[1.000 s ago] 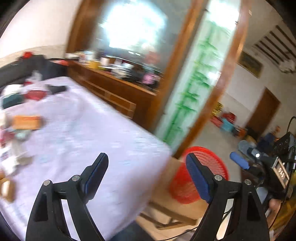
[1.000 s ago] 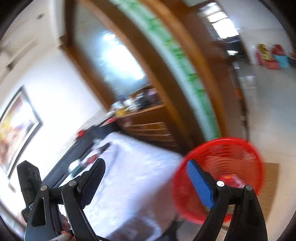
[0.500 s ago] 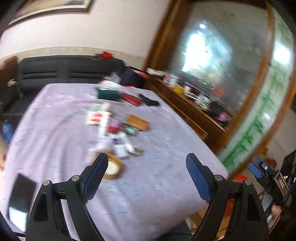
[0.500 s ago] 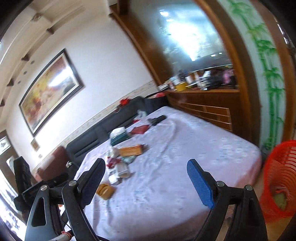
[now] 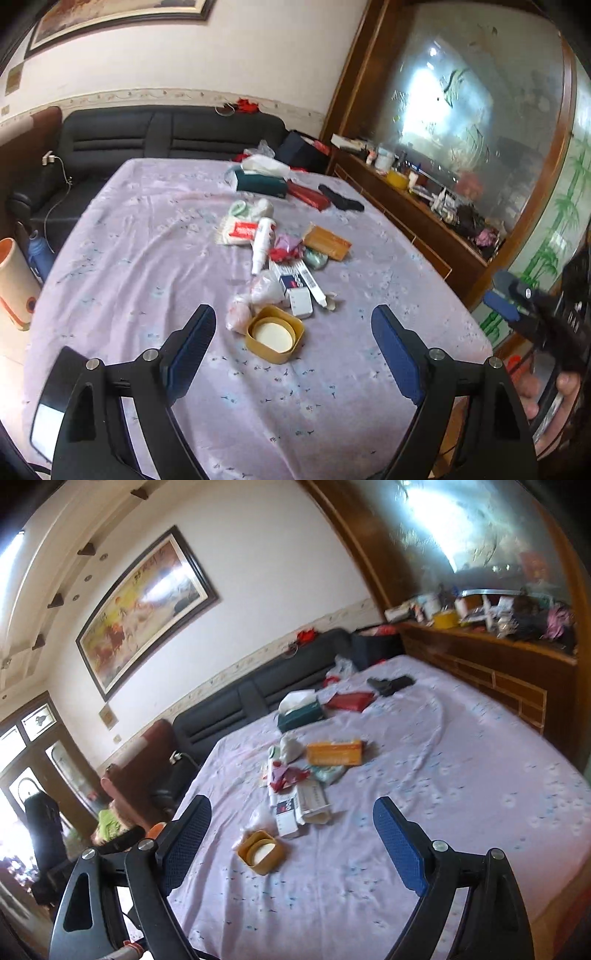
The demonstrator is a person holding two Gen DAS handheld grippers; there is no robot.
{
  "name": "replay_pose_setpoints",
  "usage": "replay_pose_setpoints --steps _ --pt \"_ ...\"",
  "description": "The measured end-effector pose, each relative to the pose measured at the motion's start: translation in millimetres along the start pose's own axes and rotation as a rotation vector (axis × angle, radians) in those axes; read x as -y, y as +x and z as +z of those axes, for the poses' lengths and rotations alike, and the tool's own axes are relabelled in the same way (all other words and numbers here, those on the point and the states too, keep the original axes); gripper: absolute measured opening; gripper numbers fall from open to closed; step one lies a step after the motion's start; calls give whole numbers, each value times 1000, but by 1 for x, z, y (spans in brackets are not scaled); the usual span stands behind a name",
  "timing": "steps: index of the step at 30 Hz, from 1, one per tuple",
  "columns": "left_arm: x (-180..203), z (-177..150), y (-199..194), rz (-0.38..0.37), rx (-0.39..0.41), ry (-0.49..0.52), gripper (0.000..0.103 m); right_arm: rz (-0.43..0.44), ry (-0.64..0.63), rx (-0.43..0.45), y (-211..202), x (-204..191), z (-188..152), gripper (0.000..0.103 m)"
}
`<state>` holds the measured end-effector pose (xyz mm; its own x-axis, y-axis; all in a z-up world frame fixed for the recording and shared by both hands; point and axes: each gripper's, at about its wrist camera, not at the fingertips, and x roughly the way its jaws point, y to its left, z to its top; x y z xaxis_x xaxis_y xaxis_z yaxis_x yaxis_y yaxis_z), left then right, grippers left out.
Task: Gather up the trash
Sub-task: 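Grasp the white medicine box with the right tool while the left grasps the yellow soap dish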
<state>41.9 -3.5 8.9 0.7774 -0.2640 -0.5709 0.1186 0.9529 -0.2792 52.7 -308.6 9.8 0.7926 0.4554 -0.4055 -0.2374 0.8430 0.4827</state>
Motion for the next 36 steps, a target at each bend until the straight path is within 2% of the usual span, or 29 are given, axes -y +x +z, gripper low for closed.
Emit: replay_pose_setpoints --steps 4,13,17,23,28,31,36 --pt "0 -7 26 -17 -42 27 85 23 13 -52 29 3 3 93" --pt "0 -11 83 4 -128 104 85 67 45 -119 75 13 7 93" --pt "-3 -13 119 -10 -200 120 85 87 75 -191 110 23 10 93" --pt "-12 -20 157 -15 -277 136 85 108 106 -362 182 42 8 92" --pt "-12 -22 154 -48 -282 135 81 127 172 -493 242 64 -2 83" --pt "-10 -22 154 -48 -289 142 80 139 169 -553 270 65 -7 83" --pt "-11 -22 154 -57 -301 144 80 111 146 -585 300 61 -12 80"
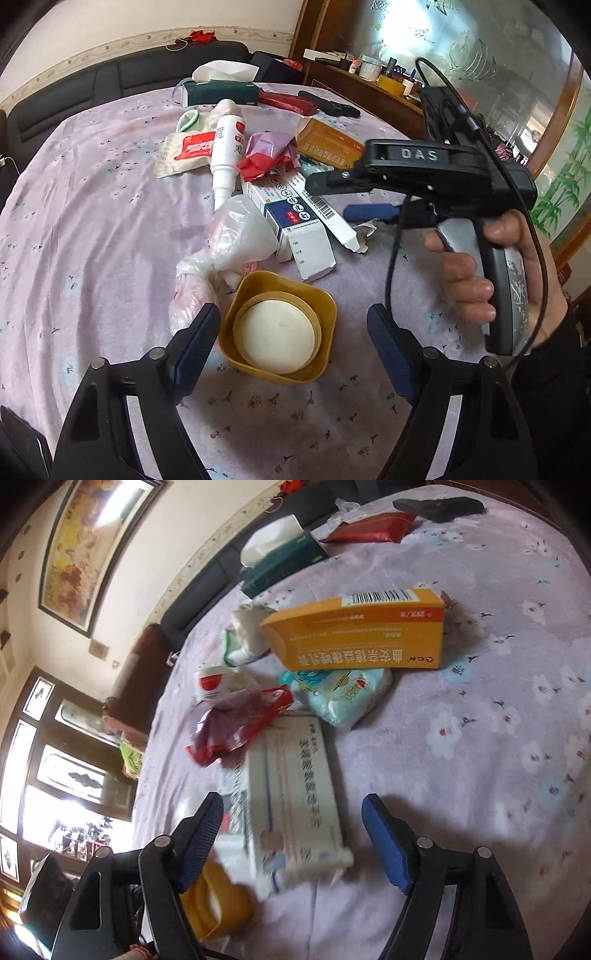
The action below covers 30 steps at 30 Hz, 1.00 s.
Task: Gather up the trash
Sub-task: 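Grasp the white medicine box with the right tool while the left grasps the yellow soap dish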
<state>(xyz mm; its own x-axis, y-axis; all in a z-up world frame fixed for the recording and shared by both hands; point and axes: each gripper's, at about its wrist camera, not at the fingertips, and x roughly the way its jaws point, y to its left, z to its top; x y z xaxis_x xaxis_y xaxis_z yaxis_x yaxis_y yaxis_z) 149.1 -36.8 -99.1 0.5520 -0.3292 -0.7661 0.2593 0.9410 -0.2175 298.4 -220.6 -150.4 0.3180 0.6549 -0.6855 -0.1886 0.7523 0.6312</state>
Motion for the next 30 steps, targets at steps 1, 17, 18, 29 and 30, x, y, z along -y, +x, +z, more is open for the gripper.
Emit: replay_pose_setpoints --steps 1,17,18,29,30 --pt "0 0 0 -2 -3 1 80 -6 -9 5 1 -2 2 79" --pt "9 -8 10 36 -54 19 65 -90 -57 46 -34 -6 -38 56" --pt "12 -8 10 46 -52 24 65 -83 -51 52 -42 -3 -45 56" --pt "24 -21 9 91 -18 25 64 -24 -4 234 -128 2 -121 56" --pt "28 -22 3 89 -1 26 64 -16 0 264 -138 1 -129 56"
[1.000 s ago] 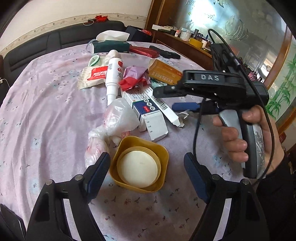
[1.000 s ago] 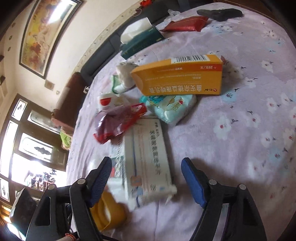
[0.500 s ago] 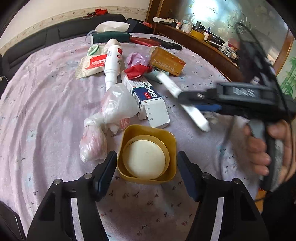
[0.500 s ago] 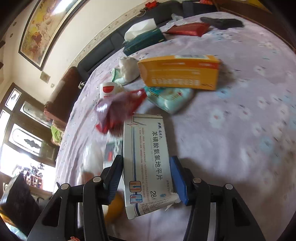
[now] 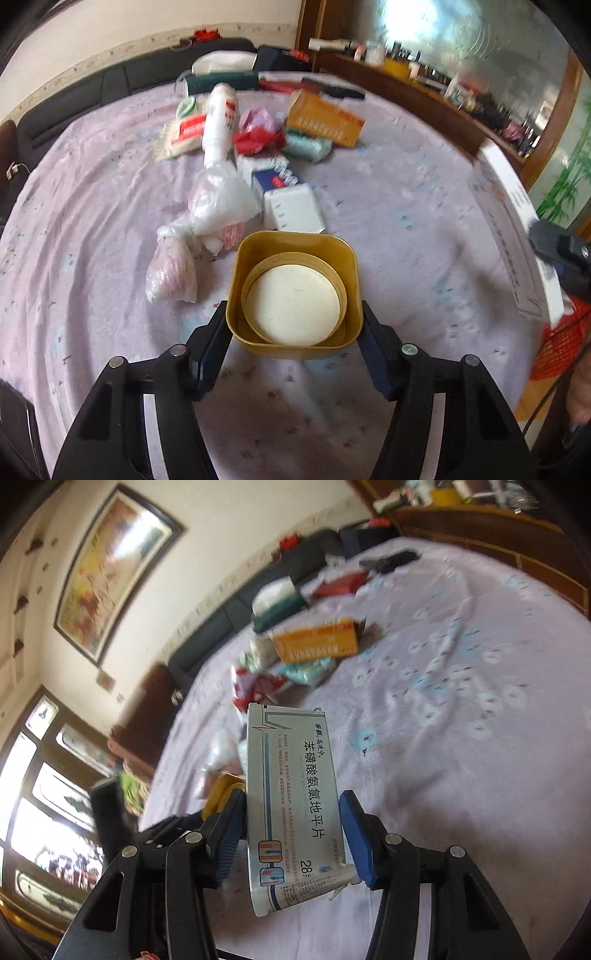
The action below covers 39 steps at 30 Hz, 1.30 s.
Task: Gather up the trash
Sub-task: 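Grasp the white medicine box with the right tool while the left grasps the yellow soap dish, then carry the medicine box and yellow soap dish to the red wastebasket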
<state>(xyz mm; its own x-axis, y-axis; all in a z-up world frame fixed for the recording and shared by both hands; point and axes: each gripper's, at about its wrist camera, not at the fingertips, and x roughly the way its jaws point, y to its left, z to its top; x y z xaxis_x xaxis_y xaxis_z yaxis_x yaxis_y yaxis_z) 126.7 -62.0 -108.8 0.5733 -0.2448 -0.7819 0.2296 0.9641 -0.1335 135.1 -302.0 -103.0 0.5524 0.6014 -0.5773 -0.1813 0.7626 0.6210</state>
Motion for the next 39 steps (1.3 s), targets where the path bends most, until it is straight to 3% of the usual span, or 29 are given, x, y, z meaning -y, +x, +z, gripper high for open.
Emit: replay_pose_setpoints --steps 9,14,22,29,39 --pt "34 0 -69 -91 122 -52 64 -59 -59 227 -97 -33 -32 56" --pt "73 0 -116 -51 245 28 64 -66 -65 336 -148 -46 -43 56" --pt "115 -1 -165 -83 338 89 64 -120 -95 463 -210 -64 -69 56" --pt "137 -3 -190 -147 368 118 64 -162 -124 546 -253 -77 -85 56" --pt "175 -12 -194 -258 337 172 64 -279 -80 654 -296 -65 -99 56"
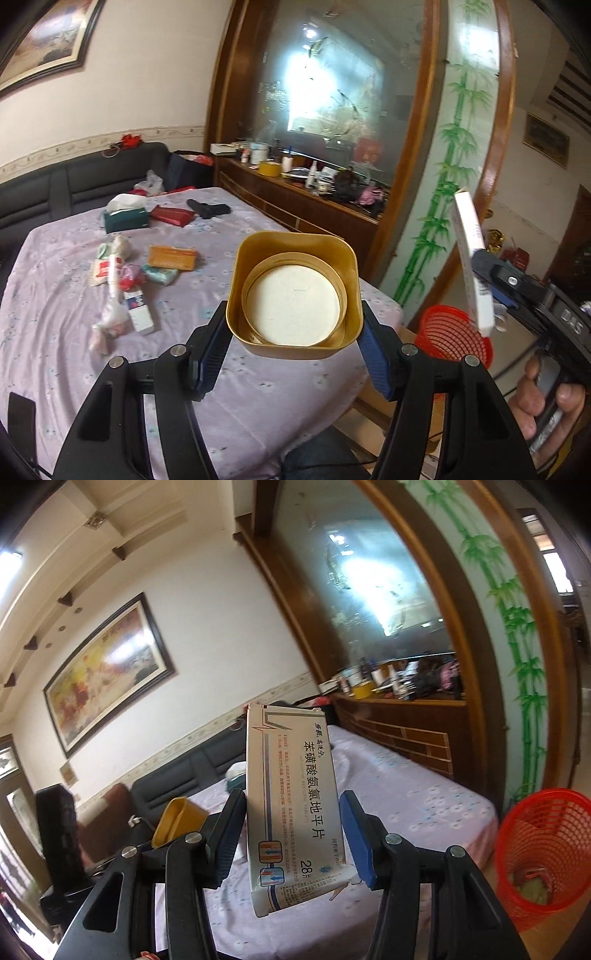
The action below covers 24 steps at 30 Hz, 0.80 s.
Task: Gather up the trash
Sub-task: 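Carry the medicine box and yellow soap dish to the red wastebasket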
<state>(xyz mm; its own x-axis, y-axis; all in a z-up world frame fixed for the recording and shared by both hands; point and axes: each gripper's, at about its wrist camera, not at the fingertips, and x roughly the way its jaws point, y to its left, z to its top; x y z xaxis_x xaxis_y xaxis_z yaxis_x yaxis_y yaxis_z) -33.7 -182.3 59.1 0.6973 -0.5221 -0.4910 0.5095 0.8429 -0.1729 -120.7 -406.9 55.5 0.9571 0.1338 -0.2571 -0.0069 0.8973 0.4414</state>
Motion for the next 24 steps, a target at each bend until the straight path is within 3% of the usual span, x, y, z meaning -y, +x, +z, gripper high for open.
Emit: replay_pose_setpoints --steps 24 --pt "77 -3 36 -164 -60 105 64 -184 120 32 -34 86 0 56"
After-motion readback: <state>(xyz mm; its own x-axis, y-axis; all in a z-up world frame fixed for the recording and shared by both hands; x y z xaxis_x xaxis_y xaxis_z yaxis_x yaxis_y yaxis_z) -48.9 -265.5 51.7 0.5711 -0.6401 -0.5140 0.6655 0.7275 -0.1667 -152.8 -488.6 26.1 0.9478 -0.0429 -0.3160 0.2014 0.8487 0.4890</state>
